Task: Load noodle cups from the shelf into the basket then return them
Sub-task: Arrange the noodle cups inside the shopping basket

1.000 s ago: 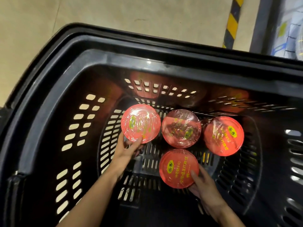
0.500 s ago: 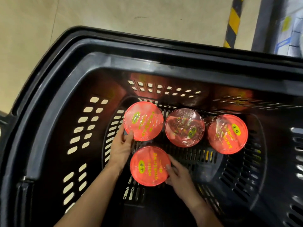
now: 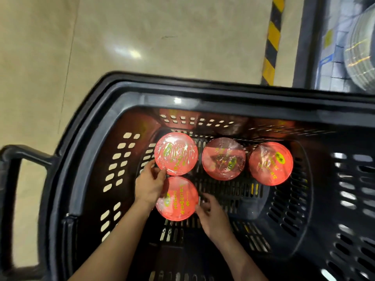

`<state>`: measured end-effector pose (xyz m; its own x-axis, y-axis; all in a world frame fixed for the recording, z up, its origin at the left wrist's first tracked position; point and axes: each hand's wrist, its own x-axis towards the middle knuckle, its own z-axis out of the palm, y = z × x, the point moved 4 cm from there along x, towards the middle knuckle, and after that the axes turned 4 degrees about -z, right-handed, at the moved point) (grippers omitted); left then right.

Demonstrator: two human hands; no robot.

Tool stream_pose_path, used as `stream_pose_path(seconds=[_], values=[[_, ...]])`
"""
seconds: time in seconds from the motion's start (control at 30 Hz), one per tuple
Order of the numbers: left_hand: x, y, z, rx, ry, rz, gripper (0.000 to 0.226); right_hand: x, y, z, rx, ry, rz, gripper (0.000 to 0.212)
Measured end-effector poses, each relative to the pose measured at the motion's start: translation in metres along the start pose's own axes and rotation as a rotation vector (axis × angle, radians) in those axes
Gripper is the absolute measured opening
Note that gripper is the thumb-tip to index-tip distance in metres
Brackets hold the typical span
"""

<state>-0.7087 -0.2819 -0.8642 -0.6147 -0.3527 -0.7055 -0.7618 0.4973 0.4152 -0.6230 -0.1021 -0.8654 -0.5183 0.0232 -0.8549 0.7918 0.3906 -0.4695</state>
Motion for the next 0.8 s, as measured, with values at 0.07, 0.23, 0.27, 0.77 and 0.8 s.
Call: stream_pose_path(seconds=[0.07,0.23,0.27,0.77,0.8], values=[[-0.018,0.013,-0.011,0.043,-0.028,0.044,0.037,-0.023,-0.02,-0.019,0.01,0.078,-0.033,0.047],[-0.096,0.07,-0.048,0.099,-0.082,0.209,0.024,-0.103,-0.076,-0.074,-0.032,0.227,-0.112,0.043],[-0.117,0.085,-0.061,0.076,-0.082,0.254,0.024,-0.124,-0.09,-0.086,-0.025,0.238,-0.132,0.042],[-0.457,0.261,-0.262,0.126,-0.059,0.816,0.068,-0.489,-0.243,-0.235,-0.179,0.55,-0.463,0.044],[-0.472,0.265,-0.268,0.115,-0.042,0.854,0.065,-0.506,-0.244,-0.24,-0.187,0.574,-0.484,0.045]])
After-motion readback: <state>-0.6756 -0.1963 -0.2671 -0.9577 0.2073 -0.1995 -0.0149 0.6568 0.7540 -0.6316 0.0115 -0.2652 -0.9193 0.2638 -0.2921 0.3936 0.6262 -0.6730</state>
